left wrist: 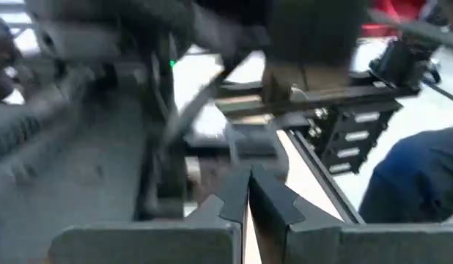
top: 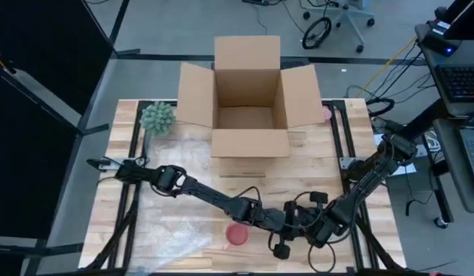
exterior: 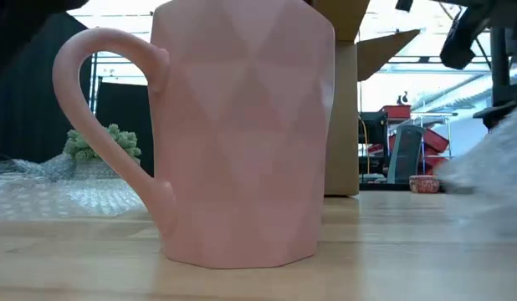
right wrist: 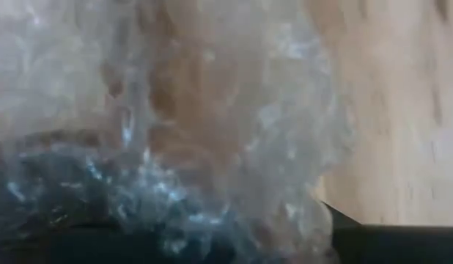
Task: Wrap mug
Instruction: Wrap the yellow mug with bubble wrap
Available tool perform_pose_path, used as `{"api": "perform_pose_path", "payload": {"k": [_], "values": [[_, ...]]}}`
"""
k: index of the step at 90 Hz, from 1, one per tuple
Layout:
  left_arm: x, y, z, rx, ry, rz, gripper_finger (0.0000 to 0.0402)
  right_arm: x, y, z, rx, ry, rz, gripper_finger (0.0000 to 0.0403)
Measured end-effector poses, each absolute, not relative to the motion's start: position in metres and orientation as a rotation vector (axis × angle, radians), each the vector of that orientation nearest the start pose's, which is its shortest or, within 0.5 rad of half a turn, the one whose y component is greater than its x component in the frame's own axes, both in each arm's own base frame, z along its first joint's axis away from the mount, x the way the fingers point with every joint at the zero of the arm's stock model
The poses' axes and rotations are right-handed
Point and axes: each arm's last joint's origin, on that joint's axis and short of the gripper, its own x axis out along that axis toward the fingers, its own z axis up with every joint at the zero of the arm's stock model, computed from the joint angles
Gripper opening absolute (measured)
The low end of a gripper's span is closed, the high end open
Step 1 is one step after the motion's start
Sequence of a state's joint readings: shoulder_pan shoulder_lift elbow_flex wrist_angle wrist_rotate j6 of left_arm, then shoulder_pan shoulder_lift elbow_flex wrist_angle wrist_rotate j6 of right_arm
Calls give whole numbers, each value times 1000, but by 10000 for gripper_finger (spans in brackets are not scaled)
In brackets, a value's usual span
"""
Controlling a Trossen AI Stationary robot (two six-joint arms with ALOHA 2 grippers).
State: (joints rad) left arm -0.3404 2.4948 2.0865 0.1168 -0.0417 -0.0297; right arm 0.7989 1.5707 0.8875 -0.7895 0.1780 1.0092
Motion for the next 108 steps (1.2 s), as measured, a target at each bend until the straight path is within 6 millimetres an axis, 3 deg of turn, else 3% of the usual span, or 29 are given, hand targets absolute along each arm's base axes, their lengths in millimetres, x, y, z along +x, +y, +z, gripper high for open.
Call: {"api": "perform_pose_path", "payload": {"k": [19,62,108], "values": [[542,-176,187,-4,360,-221,0,191,172,163,197,1383,-226,20],[540,-174,177,-2,456,-195,0,196,170,164,204,1382,-194,43],[540,-172,175,1,460,-185,0,195,168,168,221,1373,-200,213]]}}
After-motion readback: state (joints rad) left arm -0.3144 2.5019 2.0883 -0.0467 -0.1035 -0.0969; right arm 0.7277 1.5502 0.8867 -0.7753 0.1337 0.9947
